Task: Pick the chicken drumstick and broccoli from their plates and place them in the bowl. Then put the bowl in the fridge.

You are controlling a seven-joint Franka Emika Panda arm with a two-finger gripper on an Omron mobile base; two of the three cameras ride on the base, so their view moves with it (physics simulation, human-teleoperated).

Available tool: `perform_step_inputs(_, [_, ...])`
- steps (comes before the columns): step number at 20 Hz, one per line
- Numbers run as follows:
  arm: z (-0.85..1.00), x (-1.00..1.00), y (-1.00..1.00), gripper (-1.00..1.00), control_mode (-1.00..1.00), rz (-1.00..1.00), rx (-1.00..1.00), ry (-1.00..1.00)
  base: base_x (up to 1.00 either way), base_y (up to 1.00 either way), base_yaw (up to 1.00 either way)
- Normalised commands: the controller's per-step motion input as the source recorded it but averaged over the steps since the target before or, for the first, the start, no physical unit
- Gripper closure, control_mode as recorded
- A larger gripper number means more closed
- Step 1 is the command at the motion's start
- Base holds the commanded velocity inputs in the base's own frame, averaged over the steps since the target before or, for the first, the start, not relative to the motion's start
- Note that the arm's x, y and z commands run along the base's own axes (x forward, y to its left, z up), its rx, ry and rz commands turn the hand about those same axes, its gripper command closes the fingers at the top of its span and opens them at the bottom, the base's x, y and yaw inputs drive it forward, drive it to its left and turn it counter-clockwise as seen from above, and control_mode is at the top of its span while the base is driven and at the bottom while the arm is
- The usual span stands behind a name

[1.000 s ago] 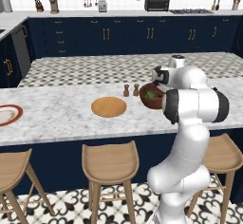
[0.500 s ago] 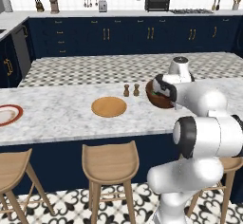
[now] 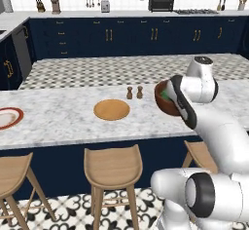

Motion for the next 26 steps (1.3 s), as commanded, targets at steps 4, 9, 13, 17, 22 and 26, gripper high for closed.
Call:
perform_step_inputs(4, [0.39,-0.95,0.19,1.0,-1.0,0.01,0.01,-0.29,0.0,0.0,0.0])
perform_step_inputs(9, [0.42,-0.7,0.23,1.0,-1.0,0.0,0.0,-0.1,0.0,0.0,0.0])
perform_step_inputs(13, [0.16,-0.41,0.05,1.0,1.0,0.0,0.0,0.0,-0.5,-0.11,0.0])
perform_step_inputs(17, [0.0,0.0,0.0,1.0,1.0,0.0,0.0,0.0,-1.0,-0.63,0.0])
perform_step_inputs(22, [0.0,0.0,0.0,1.0,1.0,0.0,0.0,0.0,-1.0,-1.0,-0.08])
perform_step_inputs(26, [0.0,0.0,0.0,1.0,1.0,0.0,0.0,0.0,-0.56,-1.0,-0.05])
